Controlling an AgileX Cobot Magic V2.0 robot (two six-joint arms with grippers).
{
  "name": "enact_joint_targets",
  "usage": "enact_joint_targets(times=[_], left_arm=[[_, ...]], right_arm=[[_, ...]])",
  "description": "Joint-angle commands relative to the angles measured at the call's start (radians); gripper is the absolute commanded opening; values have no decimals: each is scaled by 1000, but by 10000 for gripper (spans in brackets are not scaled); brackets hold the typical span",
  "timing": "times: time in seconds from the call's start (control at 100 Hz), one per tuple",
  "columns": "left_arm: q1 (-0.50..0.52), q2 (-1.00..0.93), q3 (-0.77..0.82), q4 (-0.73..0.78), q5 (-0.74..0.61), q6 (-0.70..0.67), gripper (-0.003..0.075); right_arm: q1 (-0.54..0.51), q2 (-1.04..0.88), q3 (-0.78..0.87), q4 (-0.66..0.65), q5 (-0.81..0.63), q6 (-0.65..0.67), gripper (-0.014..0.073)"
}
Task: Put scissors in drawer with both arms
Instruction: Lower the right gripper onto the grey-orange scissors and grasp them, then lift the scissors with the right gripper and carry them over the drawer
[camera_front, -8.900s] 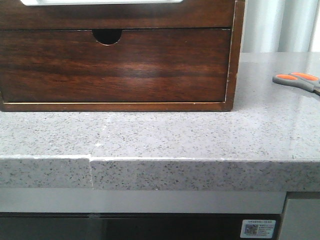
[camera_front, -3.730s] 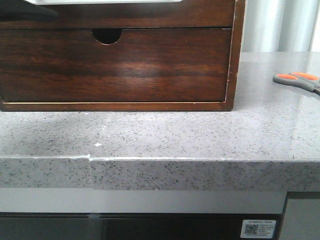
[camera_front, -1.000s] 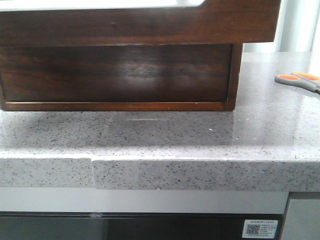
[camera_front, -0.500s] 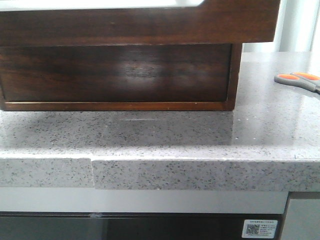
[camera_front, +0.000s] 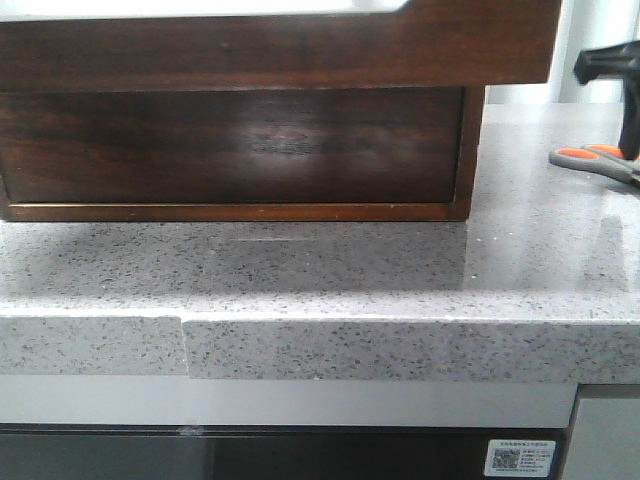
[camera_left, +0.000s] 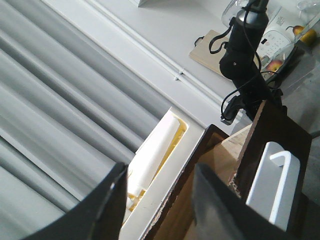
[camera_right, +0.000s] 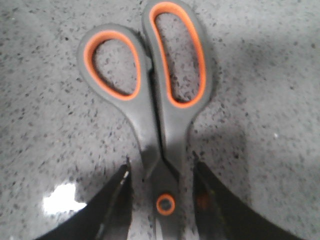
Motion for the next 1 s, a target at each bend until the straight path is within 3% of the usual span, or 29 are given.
enact_joint_targets(times=[0.0, 0.5, 0.57, 0.72, 0.99], left_arm=[[-6, 7, -31, -60, 1, -13, 286], [-6, 7, -31, -60, 4, -13, 286], [-6, 7, -31, -60, 4, -13, 286], [-6, 7, -31, -60, 4, -13, 285], [-6, 7, -31, -62, 21, -13, 242]], right_arm=[[-2, -10, -59, -19, 1, -11, 244], [-2, 67, -80, -19, 35, -11, 238], [-2, 67, -80, -19, 35, -11, 187], [-2, 67, -80, -21, 44, -11, -80], [6, -16, -83, -6, 54, -11, -78]])
